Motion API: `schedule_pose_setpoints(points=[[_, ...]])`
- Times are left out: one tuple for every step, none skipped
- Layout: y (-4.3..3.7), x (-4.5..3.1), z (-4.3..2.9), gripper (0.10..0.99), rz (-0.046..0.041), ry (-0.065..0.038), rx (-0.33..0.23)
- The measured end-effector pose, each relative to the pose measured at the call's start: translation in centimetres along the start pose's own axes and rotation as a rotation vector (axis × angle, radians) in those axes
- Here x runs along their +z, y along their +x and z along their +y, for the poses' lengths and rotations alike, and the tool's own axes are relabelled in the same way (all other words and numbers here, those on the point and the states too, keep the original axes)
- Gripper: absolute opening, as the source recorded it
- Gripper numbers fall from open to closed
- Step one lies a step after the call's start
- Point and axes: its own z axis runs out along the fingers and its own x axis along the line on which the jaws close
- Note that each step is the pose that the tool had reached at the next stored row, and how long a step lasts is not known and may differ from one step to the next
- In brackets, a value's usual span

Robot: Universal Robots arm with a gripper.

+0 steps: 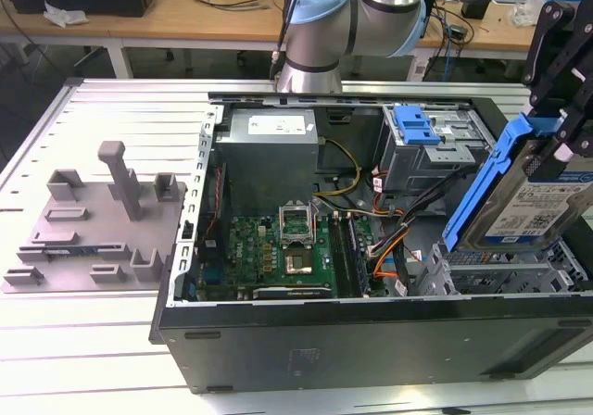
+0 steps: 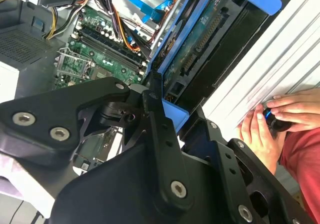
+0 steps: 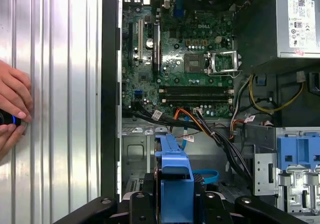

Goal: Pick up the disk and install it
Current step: 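Insert the disk into the insertion slot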

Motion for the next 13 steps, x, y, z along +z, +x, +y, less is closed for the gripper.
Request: schedule_pose_setpoints(points=[[0.02, 0.04, 0.0, 0.369, 0.0, 0.0, 0.0], [0.05, 0.1, -0.01, 0.369, 0.0, 0.0, 0.0], [0.06, 0.14, -0.01, 0.369, -0.0001, 0.0, 0.0], [0.08, 0.19, -0.01, 0.369, 0.0, 0.0, 0.0], [0.09, 0.23, -0.02, 0.369, 0.0001, 0.0, 0.0], [0.1, 0.28, -0.02, 0.369, 0.0001, 0.0, 0.0], [0.12, 0.32, -0.02, 0.369, 0.0, 0.0, 0.0], [0.13, 0.38, -0.04, 0.369, 0.0001, 0.0, 0.0], [0.14, 0.43, -0.05, 0.369, 0.0, 0.0, 0.0], [0.15, 0.49, -0.06, 0.369, 0.0001, 0.0, 0.0], [0.16, 0.55, -0.08, 0.369, 0.0, 0.0, 0.0], [0.17, 0.59, -0.11, 0.369, 0.0, 0.0, 0.0], [0.17, 0.65, -0.13, 0.369, 0.0, 0.0, 0.0]])
